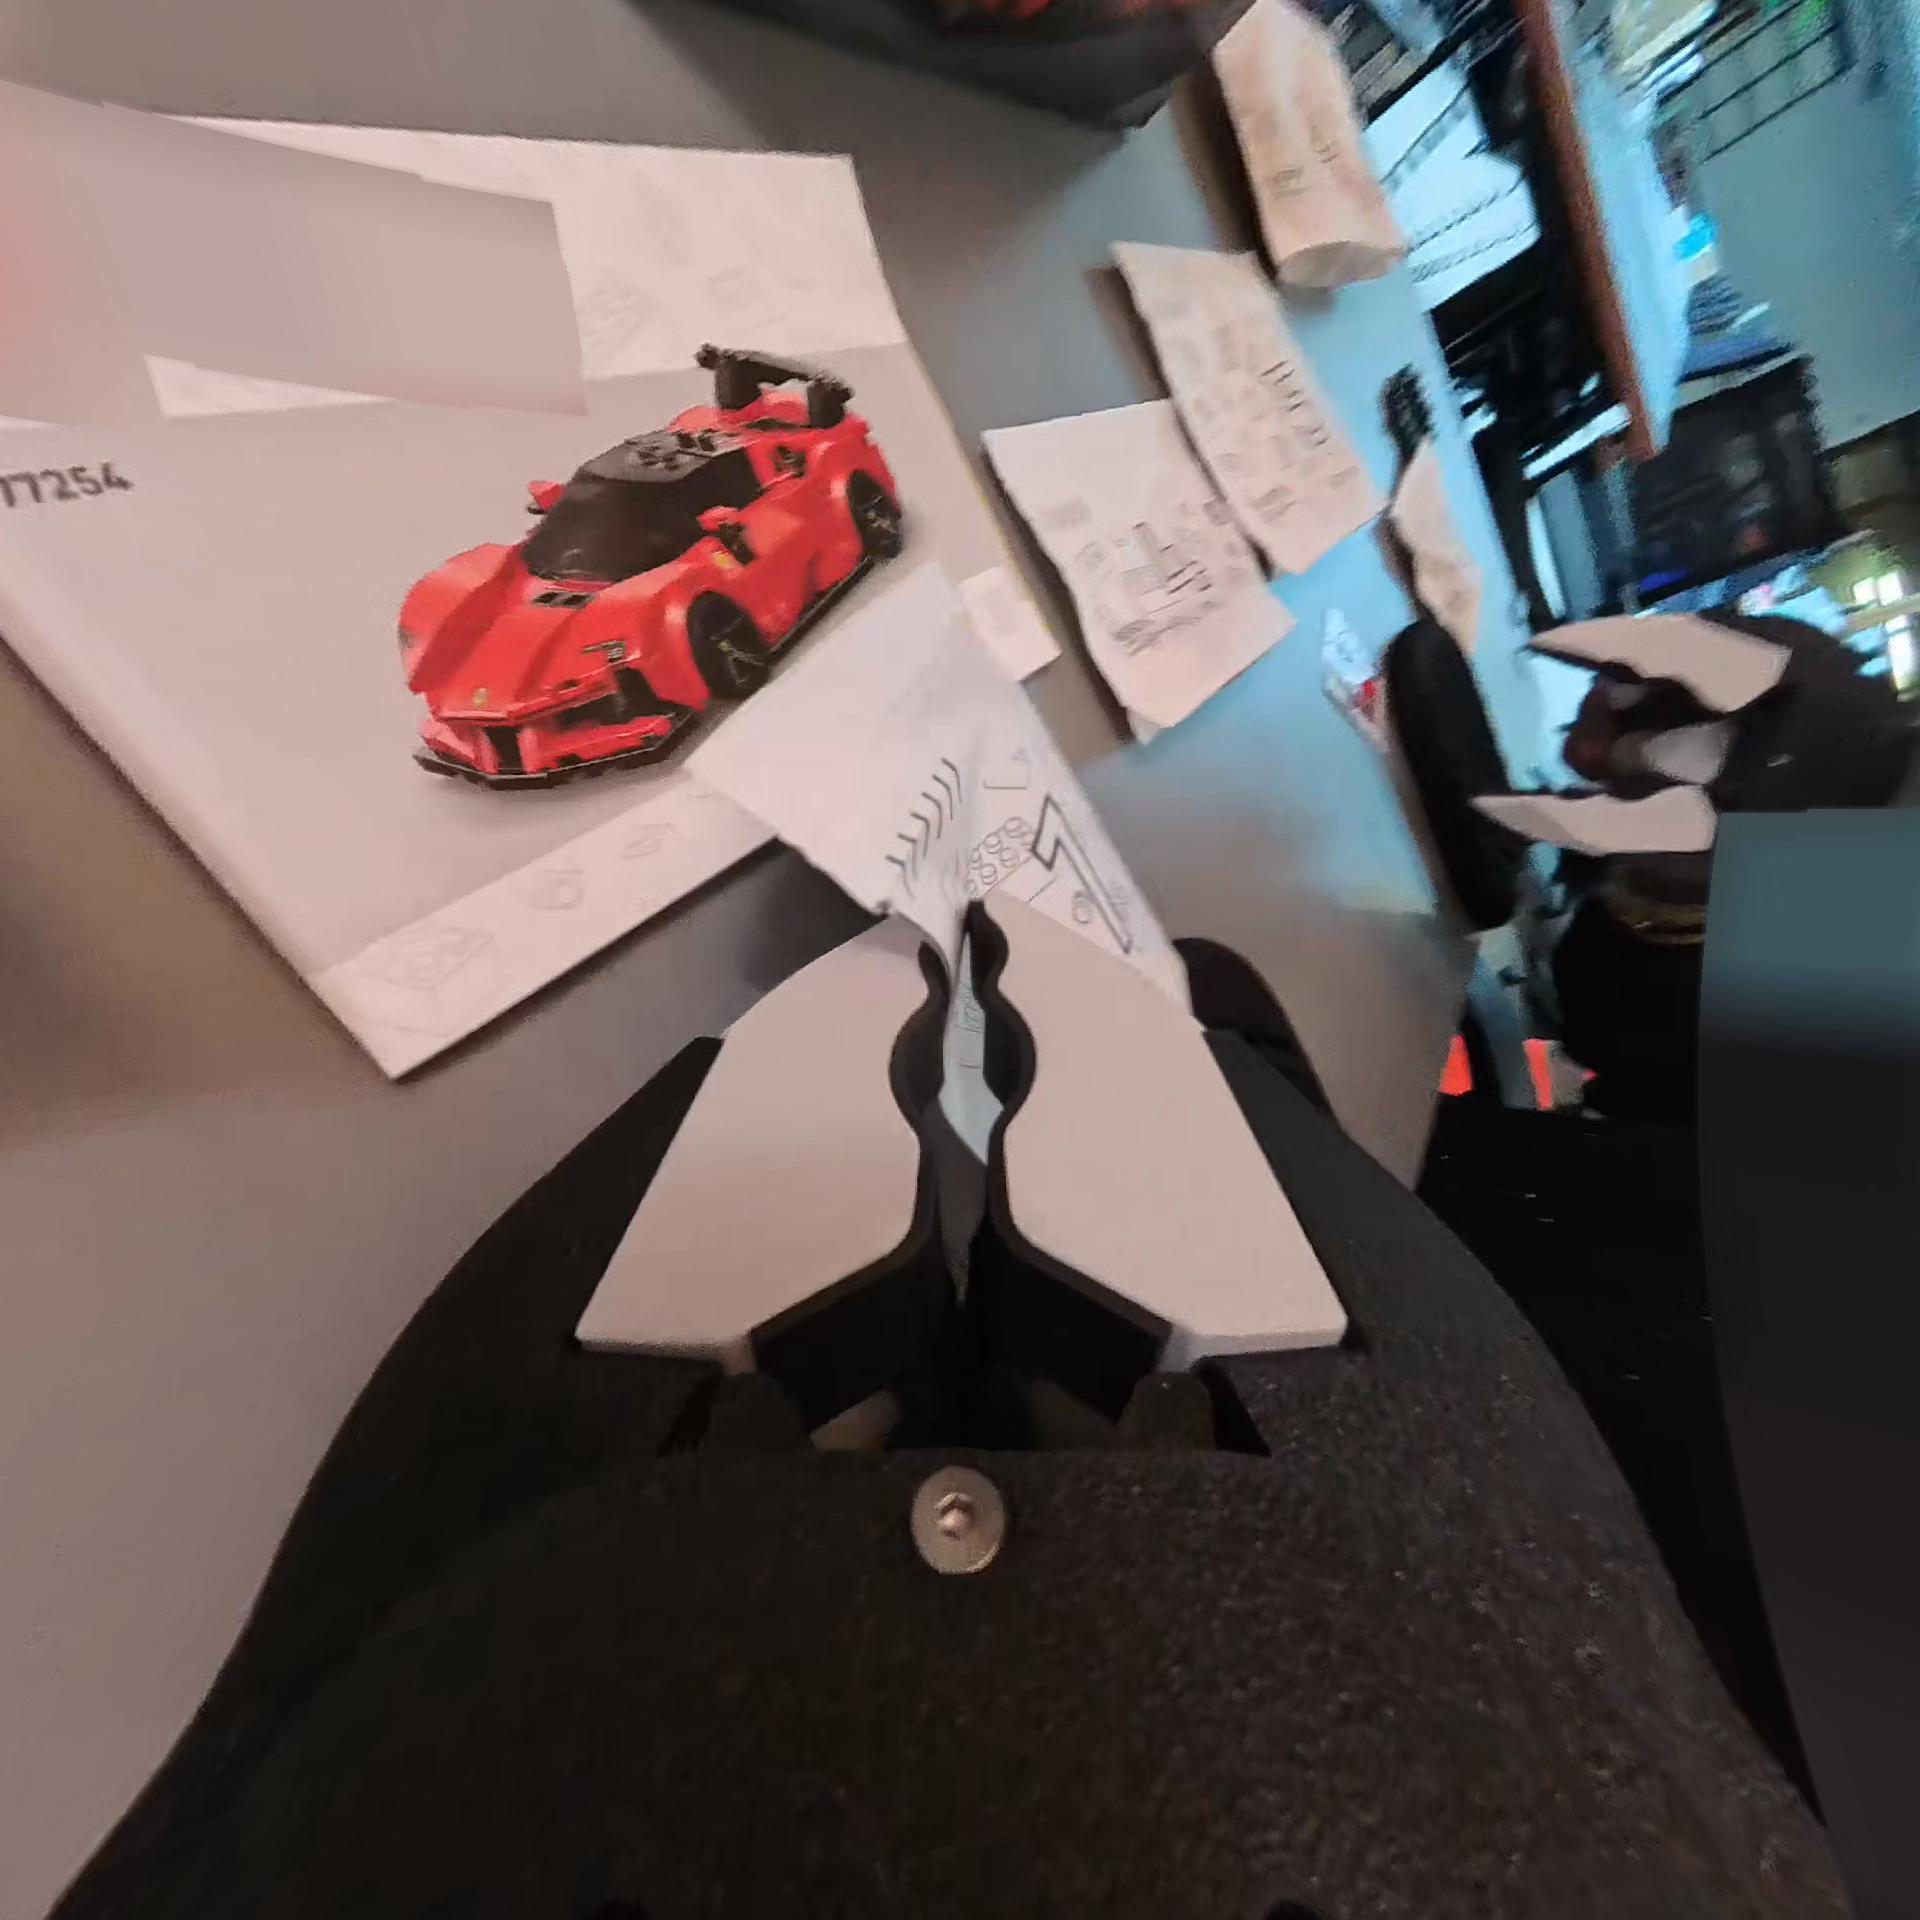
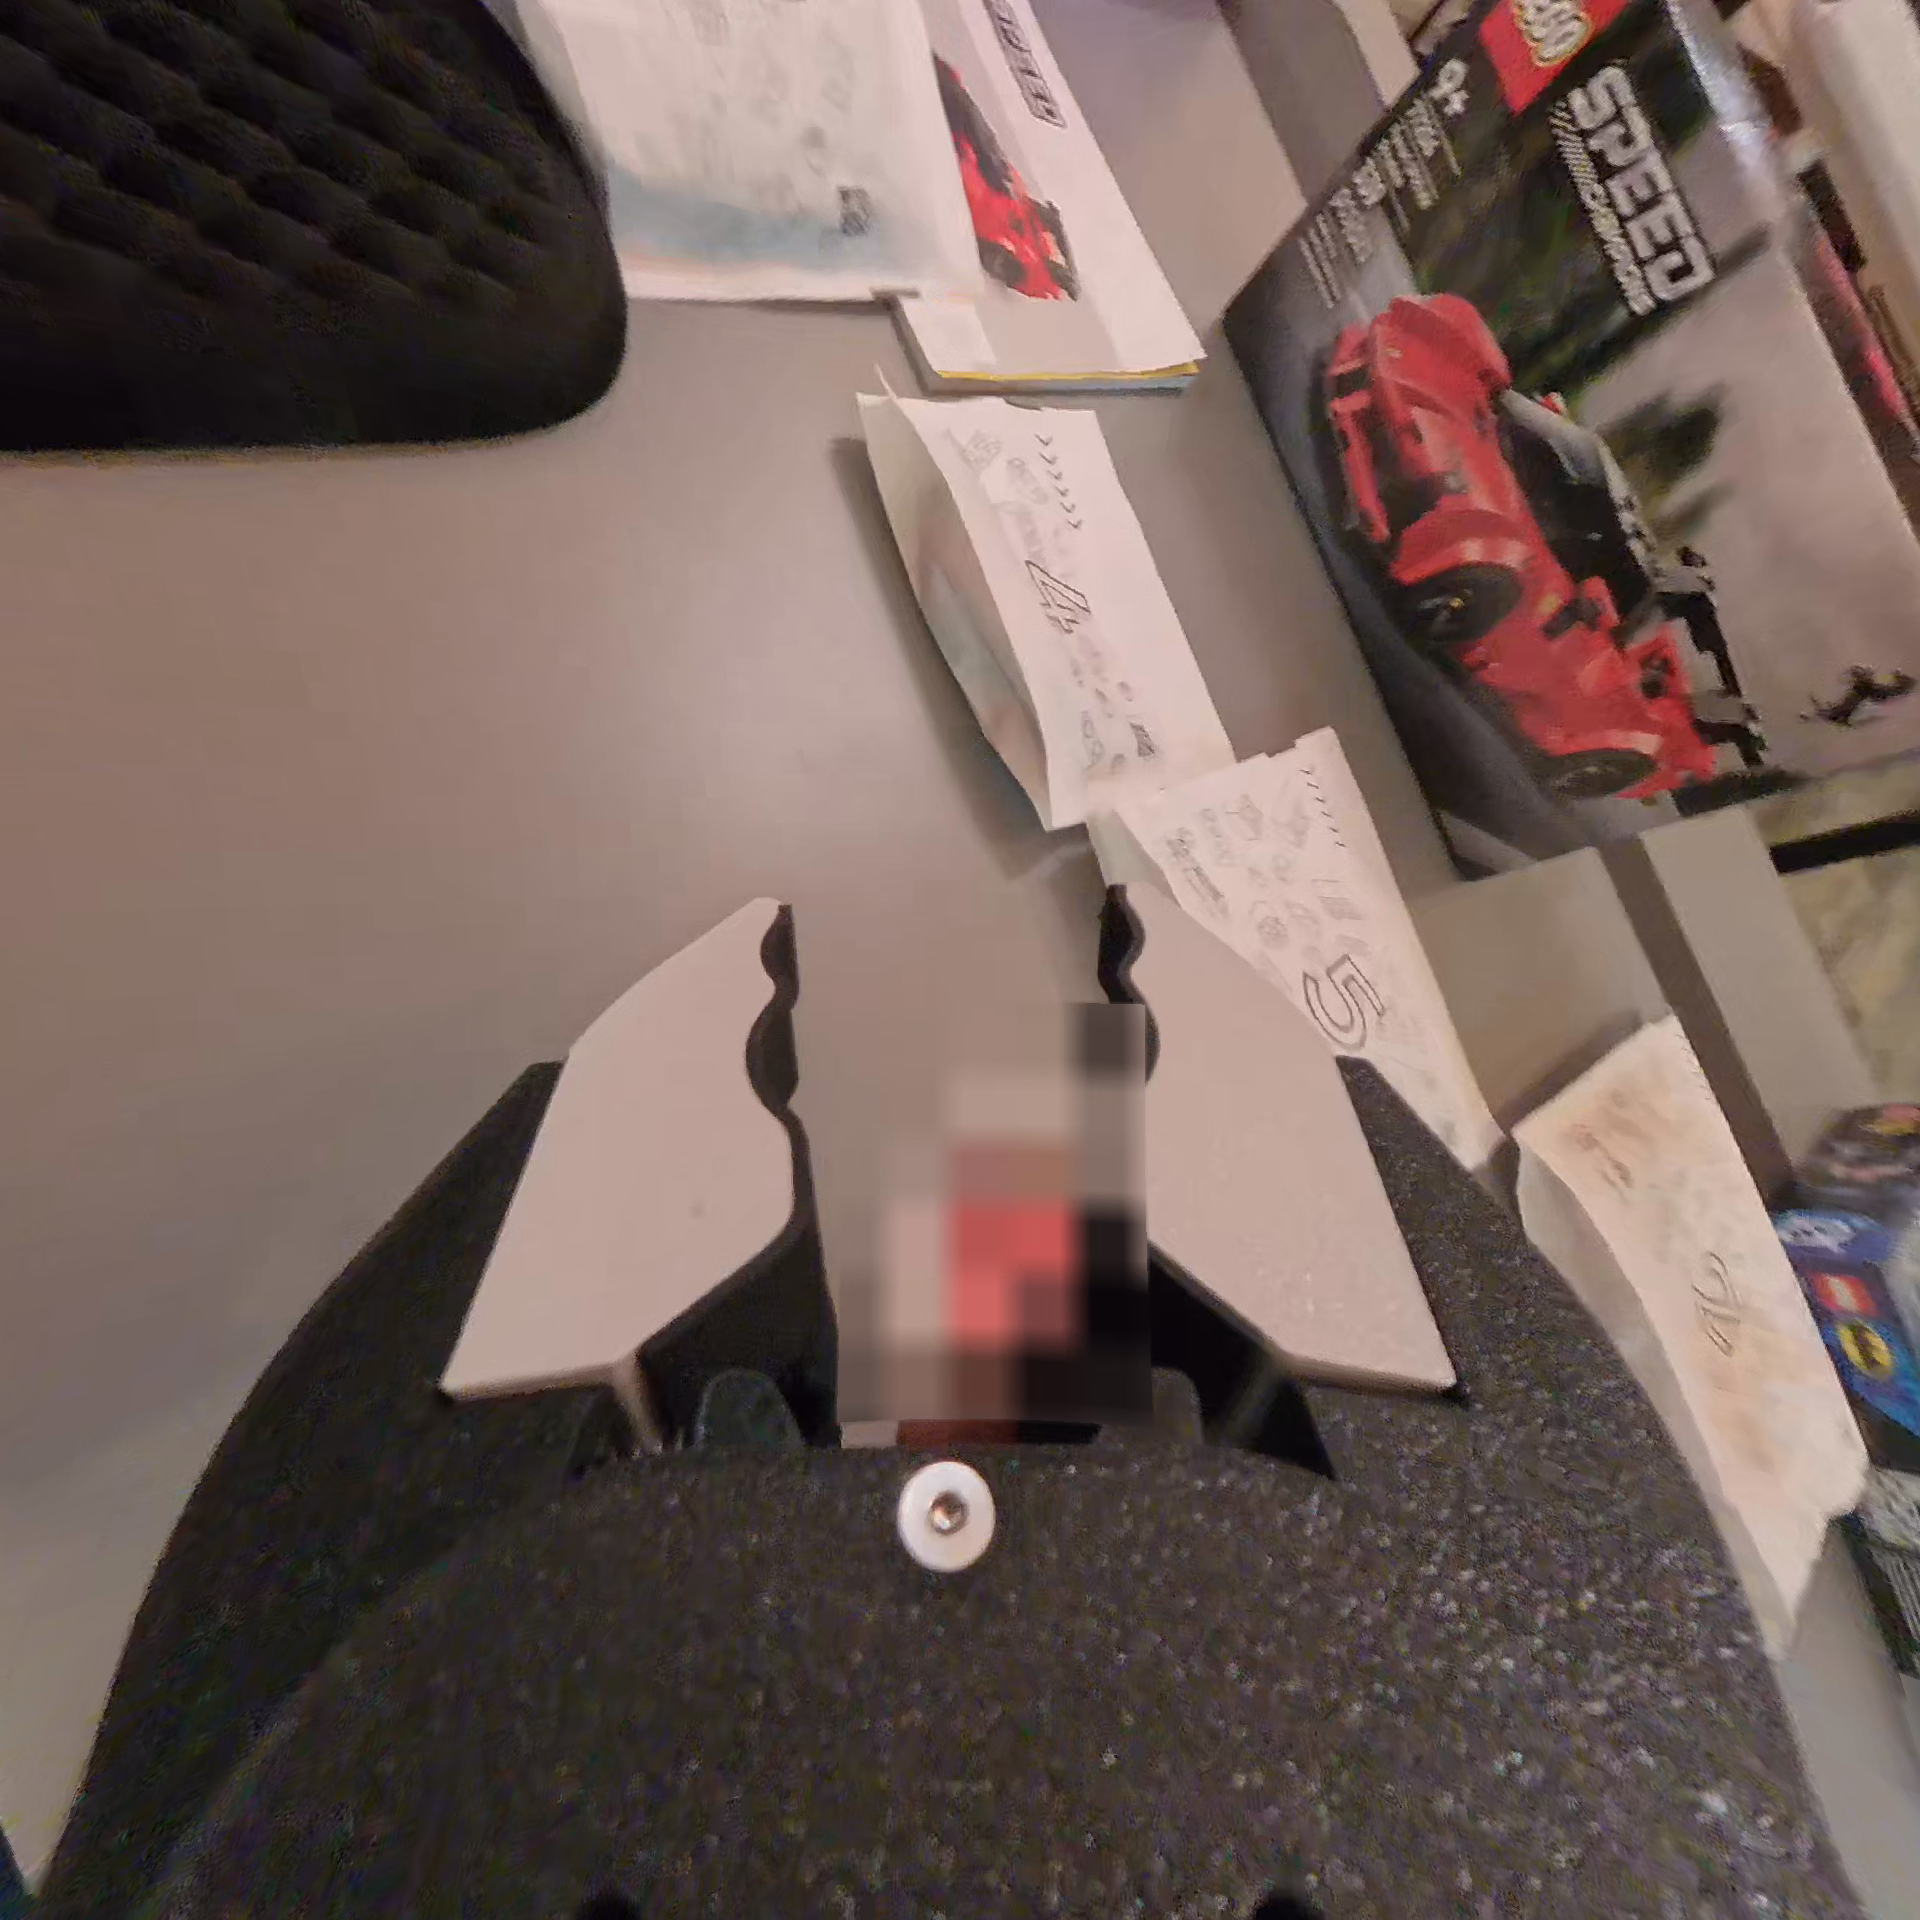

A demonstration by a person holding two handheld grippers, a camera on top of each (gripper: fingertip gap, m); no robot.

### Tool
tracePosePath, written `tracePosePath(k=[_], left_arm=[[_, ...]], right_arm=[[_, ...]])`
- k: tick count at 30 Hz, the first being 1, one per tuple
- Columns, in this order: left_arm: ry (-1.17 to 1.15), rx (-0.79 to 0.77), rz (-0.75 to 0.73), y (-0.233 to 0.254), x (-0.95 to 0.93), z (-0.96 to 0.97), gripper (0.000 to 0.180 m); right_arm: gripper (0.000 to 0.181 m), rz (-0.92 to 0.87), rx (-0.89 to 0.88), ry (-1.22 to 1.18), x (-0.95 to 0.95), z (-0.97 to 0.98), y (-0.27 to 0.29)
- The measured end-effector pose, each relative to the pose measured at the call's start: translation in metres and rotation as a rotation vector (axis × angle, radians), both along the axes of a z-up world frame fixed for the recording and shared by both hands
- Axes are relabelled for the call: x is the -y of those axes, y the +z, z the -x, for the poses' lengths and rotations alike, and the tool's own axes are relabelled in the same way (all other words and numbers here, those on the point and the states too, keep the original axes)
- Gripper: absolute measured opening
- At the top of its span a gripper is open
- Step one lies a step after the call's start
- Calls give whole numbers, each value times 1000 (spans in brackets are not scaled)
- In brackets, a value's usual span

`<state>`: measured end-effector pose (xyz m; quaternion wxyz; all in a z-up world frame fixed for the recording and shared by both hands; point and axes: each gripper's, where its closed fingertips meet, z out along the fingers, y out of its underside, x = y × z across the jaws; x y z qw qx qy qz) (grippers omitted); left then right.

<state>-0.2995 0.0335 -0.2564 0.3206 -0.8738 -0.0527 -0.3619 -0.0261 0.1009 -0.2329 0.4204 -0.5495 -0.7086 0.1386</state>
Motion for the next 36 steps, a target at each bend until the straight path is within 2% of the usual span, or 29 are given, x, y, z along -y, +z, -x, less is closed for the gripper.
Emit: tracePosePath(k=[6, 7, 12, 15, 17, 18, 20, 27, 32, 36], left_arm=[[-19, -101, 21, -11, -11, 3, 9], [-10, -116, 36, -14, -11, 6, 15], [-20, -230, 69, -20, -1, 12, 71], [-15, -386, 41, -12, 8, 17, 81], [-27, -474, -2, -1, 13, 12, 82], [-35, -532, -31, 7, 16, 6, 82], [-40, -635, -93, 19, 17, -6, 80], [-175, -811, -224, 43, 2, -79, 72], [-261, -821, -351, 74, -31, -131, 67], [-277, -791, -442, 92, -69, -169, 65]], right_arm=[[44, -38, 2, 110, -12, 43, 4], [43, -47, 11, 132, -16, 52, 3], [39, -67, 120, 184, -30, 81, -27], [26, -125, 166, 164, -45, 89, -38], [5, -172, 192, 180, -48, 89, -43], [2, -194, 184, 185, -48, 89, -43], [0, -177, 157, 186, -45, 87, -41], [0, -50, -45, 185, -35, 49, 15], [0, 40, -154, 84, -49, -23, 62], [0, -5, -189, -55, -84, -94, 85]])
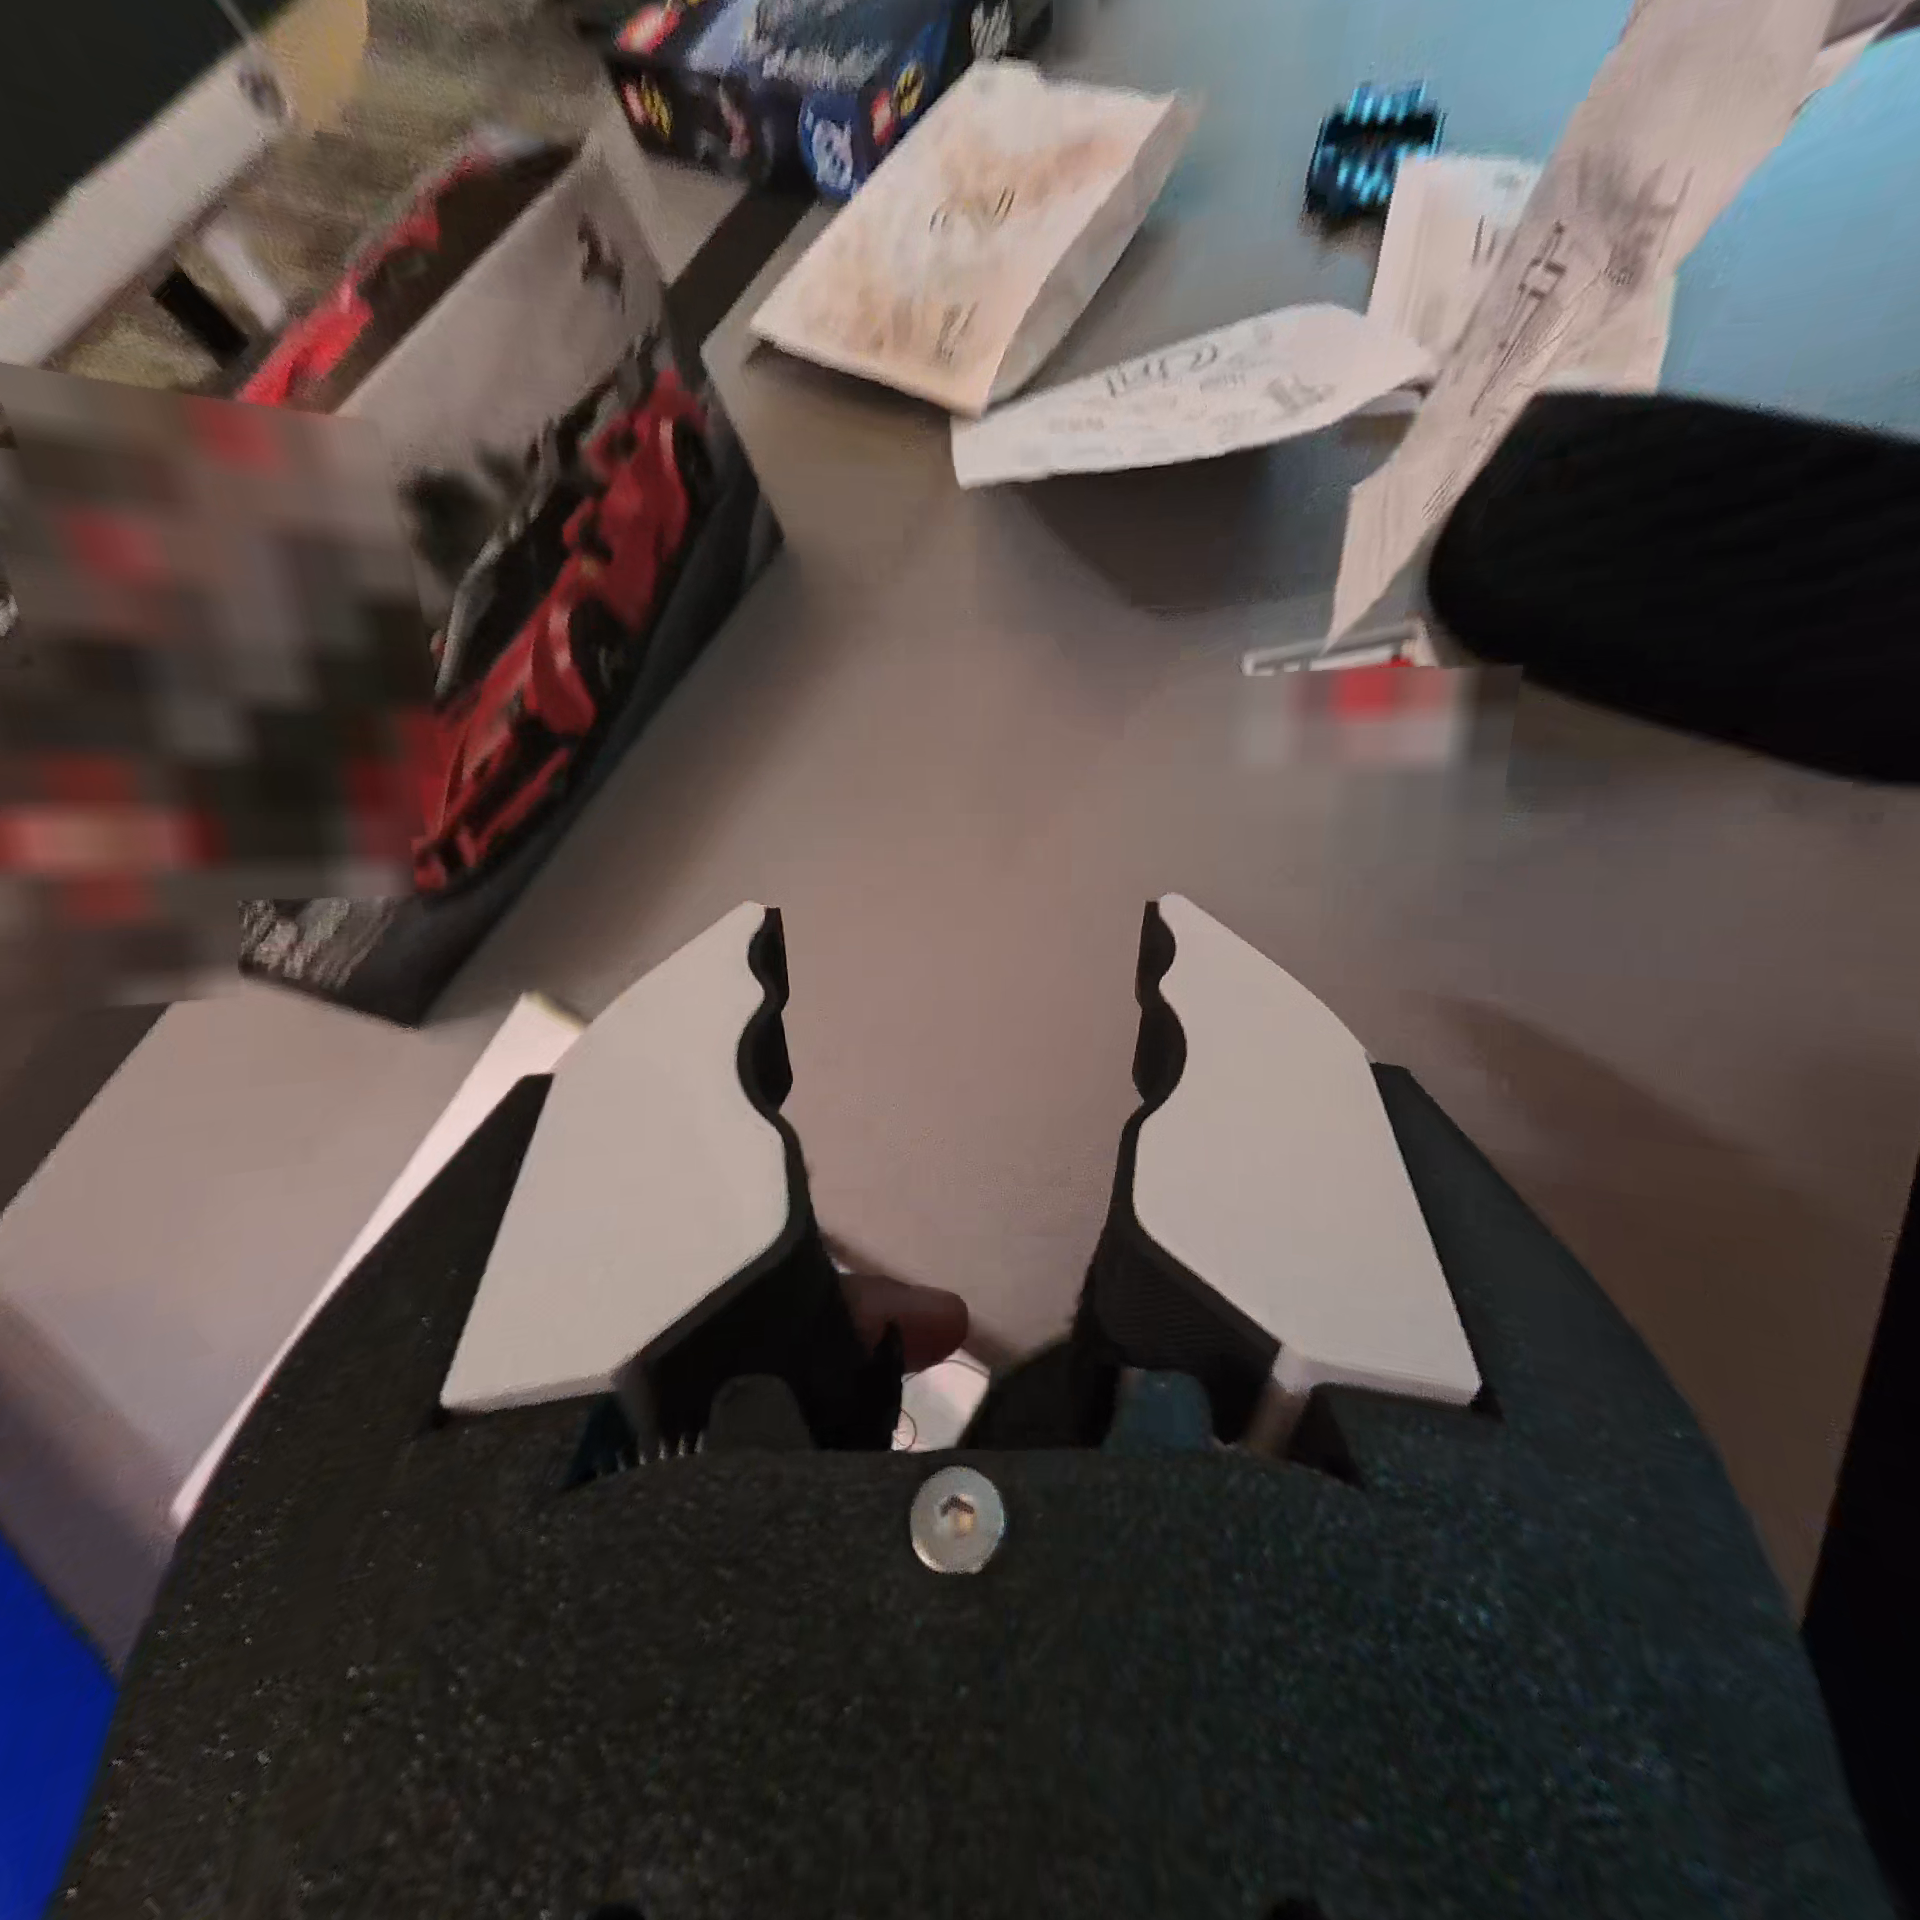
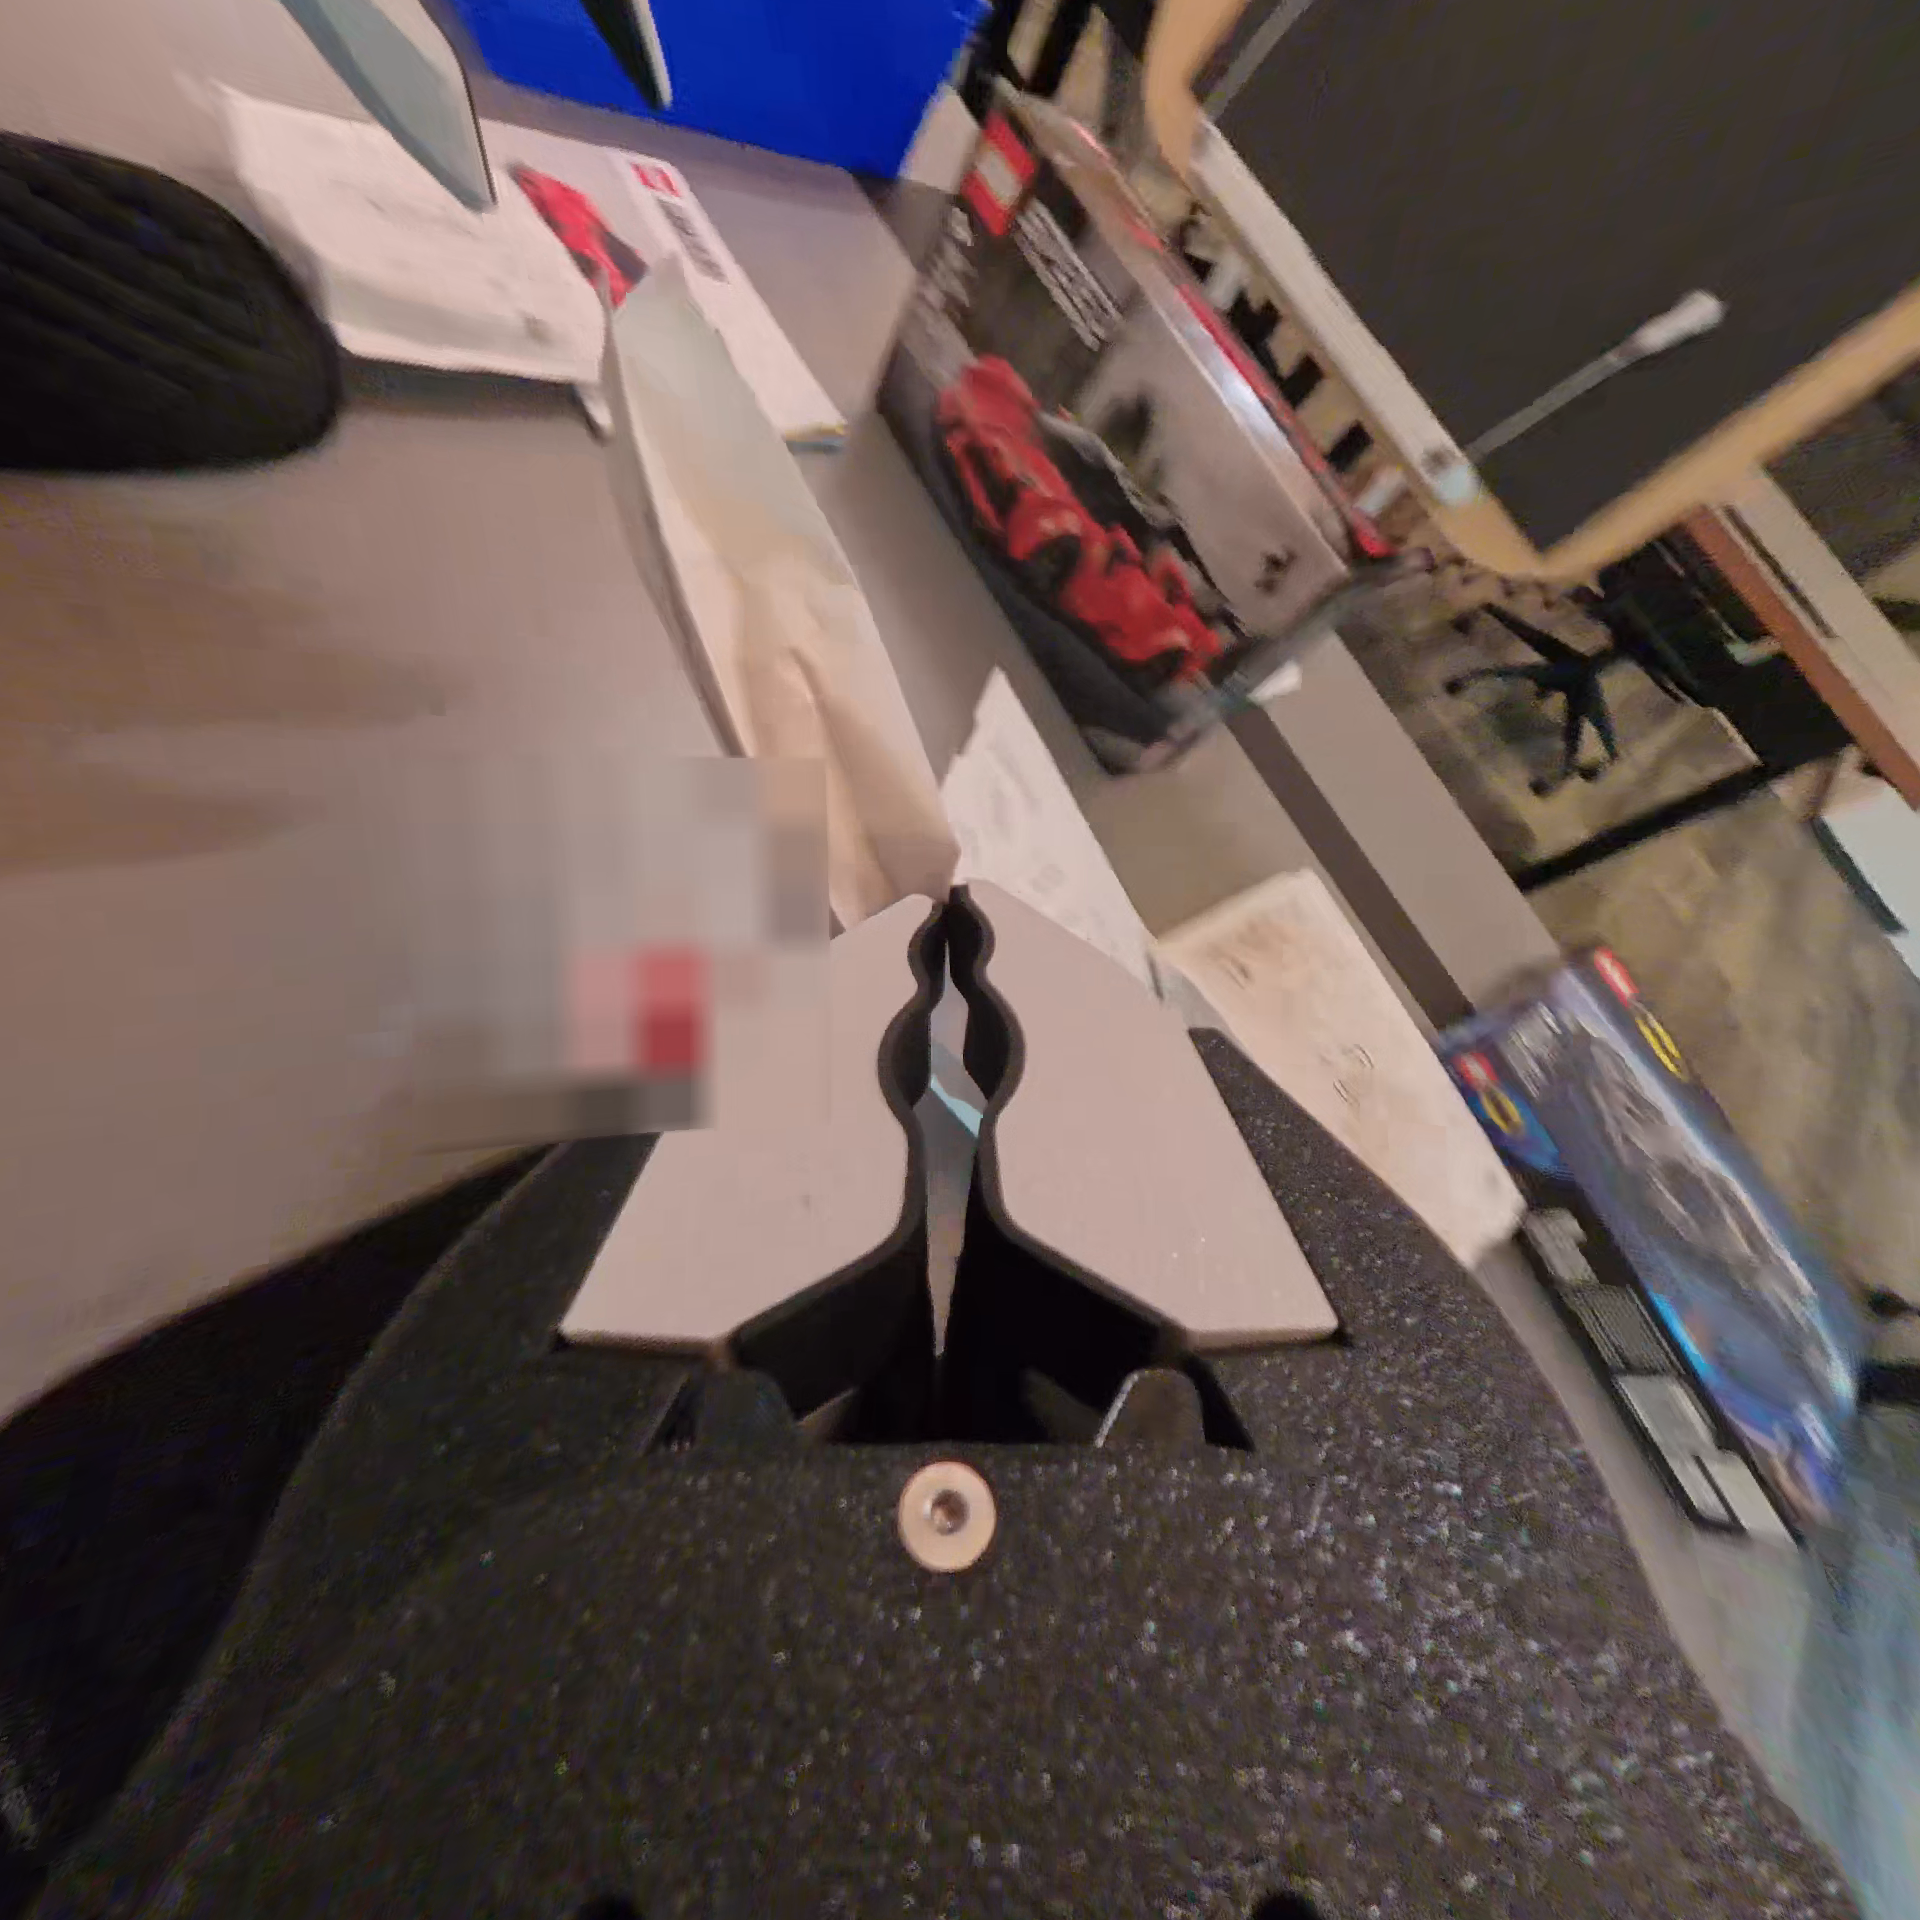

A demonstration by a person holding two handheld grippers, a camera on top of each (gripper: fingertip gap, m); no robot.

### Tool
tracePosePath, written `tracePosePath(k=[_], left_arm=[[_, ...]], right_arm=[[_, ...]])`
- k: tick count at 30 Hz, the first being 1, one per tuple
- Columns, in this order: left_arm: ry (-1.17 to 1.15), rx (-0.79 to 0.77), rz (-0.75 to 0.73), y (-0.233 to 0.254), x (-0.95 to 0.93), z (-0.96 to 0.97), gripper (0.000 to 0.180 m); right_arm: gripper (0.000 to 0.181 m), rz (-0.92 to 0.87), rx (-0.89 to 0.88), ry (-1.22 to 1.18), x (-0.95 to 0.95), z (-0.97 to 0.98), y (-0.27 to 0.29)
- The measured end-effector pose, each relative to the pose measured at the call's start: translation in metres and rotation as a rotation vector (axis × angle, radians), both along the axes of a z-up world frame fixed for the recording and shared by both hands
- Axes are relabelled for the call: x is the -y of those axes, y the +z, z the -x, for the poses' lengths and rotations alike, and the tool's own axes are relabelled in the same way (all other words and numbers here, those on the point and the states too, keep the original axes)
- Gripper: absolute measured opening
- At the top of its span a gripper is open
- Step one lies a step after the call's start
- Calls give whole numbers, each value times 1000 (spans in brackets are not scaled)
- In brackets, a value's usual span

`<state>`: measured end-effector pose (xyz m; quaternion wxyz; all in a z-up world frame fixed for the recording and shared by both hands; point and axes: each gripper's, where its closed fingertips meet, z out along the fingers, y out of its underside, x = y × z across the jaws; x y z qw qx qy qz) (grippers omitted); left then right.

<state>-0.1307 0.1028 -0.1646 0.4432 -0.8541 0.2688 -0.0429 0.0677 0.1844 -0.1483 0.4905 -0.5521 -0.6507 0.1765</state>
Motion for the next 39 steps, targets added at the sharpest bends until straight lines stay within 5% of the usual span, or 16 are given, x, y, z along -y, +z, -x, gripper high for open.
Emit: tracePosePath(k=[9, 15, 25, 30, 35, 39], left_arm=[[-86, 6, -234, 26, -121, -103, 63], [-144, -342, -289, -52, -237, -148, 51], [-276, -375, -79, -120, -275, -169, 46], [-290, -477, -92, -125, -283, -160, 10], [-283, -463, -173, -109, -277, -158, 8], [-282, -432, -184, -98, -265, -154, 8]], right_arm=[[0, -6, 37, -100, -17, -98, -25], [0, 25, 52, -142, -14, -117, -50], [0, 30, 67, -176, -16, -134, -68], [1, 62, 74, -194, -15, -141, -73], [73, 199, 202, -176, -6, -149, -86], [75, 199, 62, -124, -30, -135, -42]])
